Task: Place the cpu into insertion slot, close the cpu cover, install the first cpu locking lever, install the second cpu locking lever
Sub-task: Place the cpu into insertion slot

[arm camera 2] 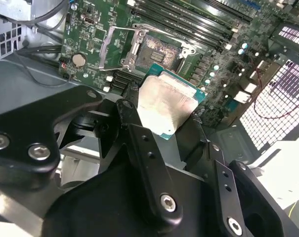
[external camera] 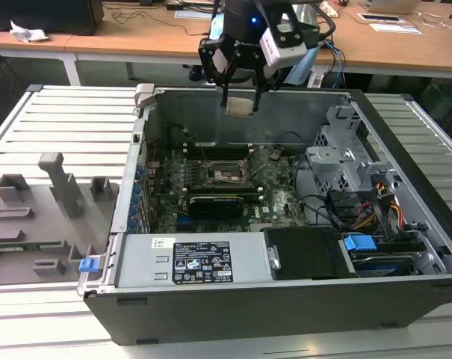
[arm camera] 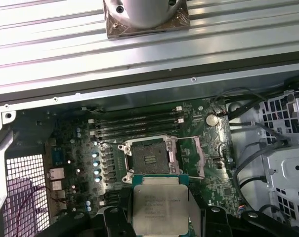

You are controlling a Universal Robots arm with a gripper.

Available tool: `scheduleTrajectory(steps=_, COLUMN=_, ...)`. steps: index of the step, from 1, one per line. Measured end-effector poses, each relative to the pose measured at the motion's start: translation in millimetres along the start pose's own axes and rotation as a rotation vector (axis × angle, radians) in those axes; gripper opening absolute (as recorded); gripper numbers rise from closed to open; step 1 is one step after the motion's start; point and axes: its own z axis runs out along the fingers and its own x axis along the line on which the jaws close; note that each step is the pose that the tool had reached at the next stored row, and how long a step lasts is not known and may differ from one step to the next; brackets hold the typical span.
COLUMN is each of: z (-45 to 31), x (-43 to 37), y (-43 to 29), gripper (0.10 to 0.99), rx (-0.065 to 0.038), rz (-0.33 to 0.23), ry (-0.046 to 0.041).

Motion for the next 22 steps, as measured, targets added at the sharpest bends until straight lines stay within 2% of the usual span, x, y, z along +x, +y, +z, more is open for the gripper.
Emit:
scheduleTrajectory(steps=8, z=0.4, x=0.1, y=0.0, gripper=0.541, rx=-0.001, rz=0.055, ry=-0.0049)
scheduleTrajectory(steps=22, z=1.2, x=0.1, y=-0.1, gripper=0.541, rx=-0.002, rz=0.117, ry=-0.0105)
